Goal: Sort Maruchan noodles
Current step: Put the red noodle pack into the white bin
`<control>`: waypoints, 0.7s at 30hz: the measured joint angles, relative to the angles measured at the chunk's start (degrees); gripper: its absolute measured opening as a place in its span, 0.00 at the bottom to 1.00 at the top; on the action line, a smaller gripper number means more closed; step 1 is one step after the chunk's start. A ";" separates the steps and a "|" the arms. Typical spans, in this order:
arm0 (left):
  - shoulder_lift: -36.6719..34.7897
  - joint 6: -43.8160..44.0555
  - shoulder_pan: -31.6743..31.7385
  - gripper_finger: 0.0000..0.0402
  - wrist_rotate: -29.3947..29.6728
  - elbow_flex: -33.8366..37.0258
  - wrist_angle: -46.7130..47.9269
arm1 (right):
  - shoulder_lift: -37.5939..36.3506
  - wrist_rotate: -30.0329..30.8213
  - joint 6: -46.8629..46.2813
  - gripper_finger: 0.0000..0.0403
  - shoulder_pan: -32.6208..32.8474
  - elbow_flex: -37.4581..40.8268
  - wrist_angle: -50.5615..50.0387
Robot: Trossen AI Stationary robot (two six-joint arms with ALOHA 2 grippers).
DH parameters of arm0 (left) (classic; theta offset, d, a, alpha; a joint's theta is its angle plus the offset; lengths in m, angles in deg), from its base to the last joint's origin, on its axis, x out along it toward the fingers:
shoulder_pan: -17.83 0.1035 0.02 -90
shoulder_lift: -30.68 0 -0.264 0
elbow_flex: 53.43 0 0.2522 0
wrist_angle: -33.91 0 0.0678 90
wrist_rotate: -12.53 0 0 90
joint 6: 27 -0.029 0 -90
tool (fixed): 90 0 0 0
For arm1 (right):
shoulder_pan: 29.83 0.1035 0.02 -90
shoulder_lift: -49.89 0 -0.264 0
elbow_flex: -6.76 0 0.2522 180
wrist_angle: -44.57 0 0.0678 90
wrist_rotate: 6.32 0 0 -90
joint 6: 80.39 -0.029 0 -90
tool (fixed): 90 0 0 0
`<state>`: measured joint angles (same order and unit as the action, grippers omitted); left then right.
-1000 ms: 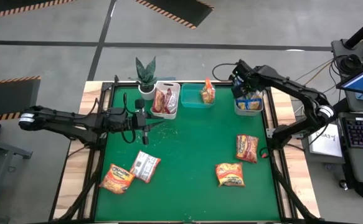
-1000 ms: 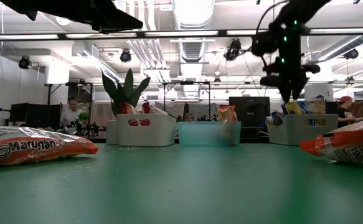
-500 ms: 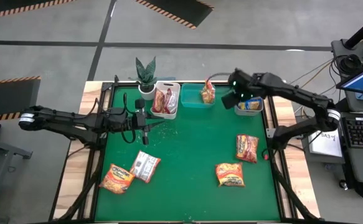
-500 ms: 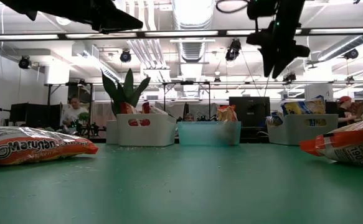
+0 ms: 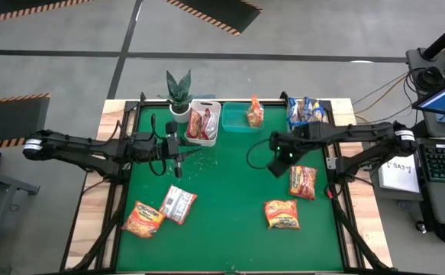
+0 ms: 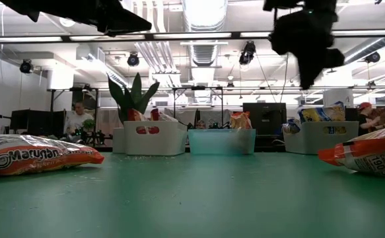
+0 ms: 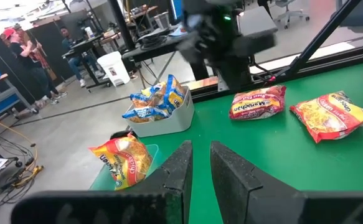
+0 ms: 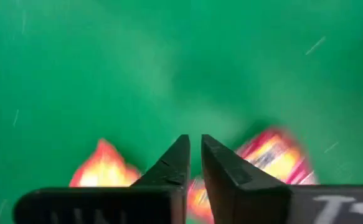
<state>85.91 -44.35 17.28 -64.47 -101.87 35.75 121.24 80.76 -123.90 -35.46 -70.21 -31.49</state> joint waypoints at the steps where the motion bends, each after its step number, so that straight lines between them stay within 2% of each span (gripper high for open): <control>1: 0.00 0.24 0.00 0.10 0.00 0.00 0.00 | 0.00 -3.43 -0.02 0.06 0.48 1.17 -0.04; 5: 0.00 0.93 0.00 0.10 -0.01 0.00 0.00 | 0.02 -14.71 -0.20 0.02 1.27 7.00 -1.45; 9: 0.00 0.93 0.00 0.10 -0.01 0.00 0.00 | 0.17 -18.40 -2.52 0.02 1.29 14.10 -2.53; 12: 0.00 0.93 0.00 0.10 -0.02 0.00 0.00 | 0.17 -17.77 -5.54 0.02 1.25 18.71 -2.09; 18: 0.00 0.93 0.00 0.10 -0.02 0.00 0.00 | 0.20 -11.81 -9.22 0.02 1.25 23.14 0.22; 21: 0.00 0.93 0.00 0.10 -0.02 -0.01 -0.03 | 0.15 -10.36 -8.96 0.02 1.25 23.08 13.52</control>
<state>85.91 -43.42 17.28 -64.49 -101.88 35.72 121.39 70.40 -132.86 -34.21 -47.12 -17.97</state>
